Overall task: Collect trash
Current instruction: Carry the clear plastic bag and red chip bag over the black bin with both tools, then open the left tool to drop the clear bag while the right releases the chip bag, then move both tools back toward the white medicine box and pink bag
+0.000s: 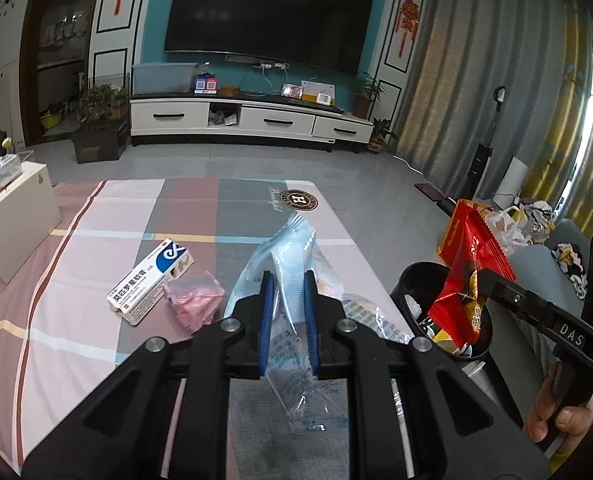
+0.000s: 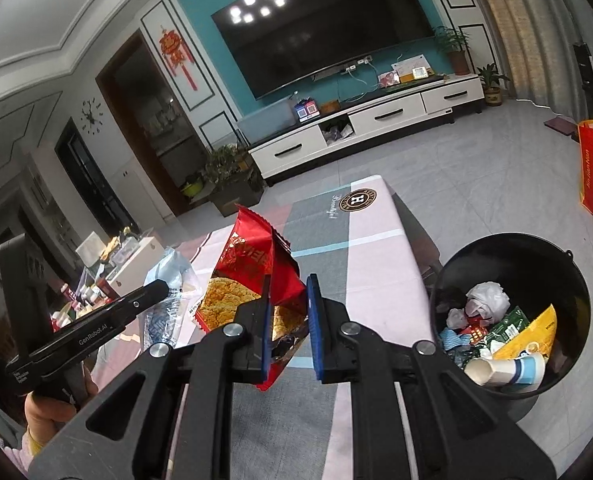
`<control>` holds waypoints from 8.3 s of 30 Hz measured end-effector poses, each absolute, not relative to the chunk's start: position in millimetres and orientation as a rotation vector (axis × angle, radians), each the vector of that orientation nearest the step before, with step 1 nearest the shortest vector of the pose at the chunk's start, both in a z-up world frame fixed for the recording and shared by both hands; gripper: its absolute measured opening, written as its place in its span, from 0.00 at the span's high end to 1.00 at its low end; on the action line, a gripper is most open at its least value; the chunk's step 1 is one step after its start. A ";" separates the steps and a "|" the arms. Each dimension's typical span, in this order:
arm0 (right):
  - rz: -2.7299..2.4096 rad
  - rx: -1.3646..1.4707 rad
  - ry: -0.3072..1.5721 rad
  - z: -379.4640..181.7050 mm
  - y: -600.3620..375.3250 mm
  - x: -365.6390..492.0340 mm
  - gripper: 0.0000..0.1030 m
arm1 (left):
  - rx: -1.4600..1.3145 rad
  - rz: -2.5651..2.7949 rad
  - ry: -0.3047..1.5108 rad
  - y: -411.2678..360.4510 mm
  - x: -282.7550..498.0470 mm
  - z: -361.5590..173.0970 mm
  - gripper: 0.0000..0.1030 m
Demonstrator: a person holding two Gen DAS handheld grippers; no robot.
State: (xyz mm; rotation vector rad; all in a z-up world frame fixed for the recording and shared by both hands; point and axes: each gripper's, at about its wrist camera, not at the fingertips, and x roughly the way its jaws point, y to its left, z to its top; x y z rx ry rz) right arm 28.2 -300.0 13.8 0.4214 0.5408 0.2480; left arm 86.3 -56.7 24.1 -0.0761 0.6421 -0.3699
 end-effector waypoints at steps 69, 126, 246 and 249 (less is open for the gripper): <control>-0.050 0.628 0.441 -37.8 -471.8 -33.3 0.84 | 0.243 -0.604 0.731 -299.7 101.8 -7.3 0.84; -0.088 0.620 0.610 -92.6 -487.0 37.2 0.84 | 0.355 -0.584 0.855 -360.3 143.8 -82.4 0.82; 0.292 0.209 0.984 -57.5 -188.8 38.5 0.13 | -0.164 -0.070 0.841 86.3 30.3 -64.9 0.03; 0.309 0.193 0.980 -63.4 -175.5 52.4 0.13 | -0.166 -0.084 0.840 88.8 43.0 -69.5 0.03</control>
